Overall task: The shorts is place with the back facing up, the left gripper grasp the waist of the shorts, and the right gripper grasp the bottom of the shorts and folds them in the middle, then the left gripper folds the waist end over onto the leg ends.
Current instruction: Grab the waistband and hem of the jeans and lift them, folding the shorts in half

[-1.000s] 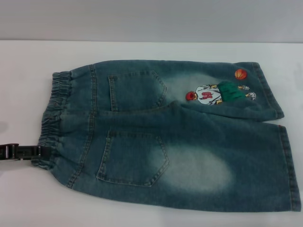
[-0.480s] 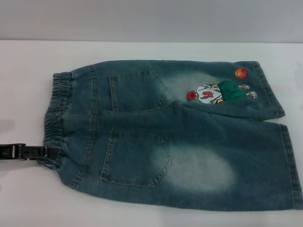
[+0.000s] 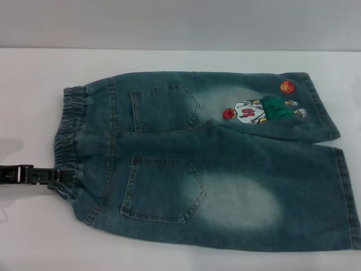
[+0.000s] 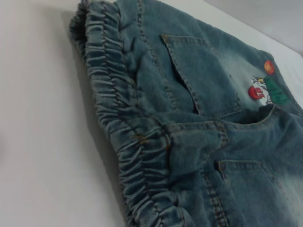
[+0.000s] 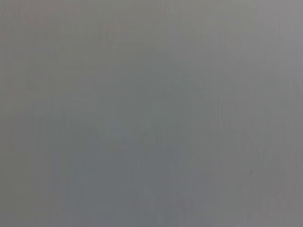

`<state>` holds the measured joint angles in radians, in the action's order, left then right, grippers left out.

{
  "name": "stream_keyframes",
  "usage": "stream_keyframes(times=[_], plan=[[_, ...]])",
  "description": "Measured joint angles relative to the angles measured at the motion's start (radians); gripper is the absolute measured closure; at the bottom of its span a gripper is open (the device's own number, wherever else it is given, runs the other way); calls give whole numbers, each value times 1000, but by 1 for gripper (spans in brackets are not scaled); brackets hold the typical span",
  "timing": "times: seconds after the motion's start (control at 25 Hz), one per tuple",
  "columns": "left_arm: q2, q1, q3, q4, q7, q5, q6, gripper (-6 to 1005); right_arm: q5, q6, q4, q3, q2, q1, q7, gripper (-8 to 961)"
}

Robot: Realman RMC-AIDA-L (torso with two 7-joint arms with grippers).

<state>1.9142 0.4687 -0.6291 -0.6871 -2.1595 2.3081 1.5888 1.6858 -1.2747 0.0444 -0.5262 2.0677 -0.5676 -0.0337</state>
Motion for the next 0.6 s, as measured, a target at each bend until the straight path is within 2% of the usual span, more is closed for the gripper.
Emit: stream_keyframes(times=[0.6], plan=[[-2,3,-10,0,0,5,29,185,0,3,-1,0,-3,-12,0,391]])
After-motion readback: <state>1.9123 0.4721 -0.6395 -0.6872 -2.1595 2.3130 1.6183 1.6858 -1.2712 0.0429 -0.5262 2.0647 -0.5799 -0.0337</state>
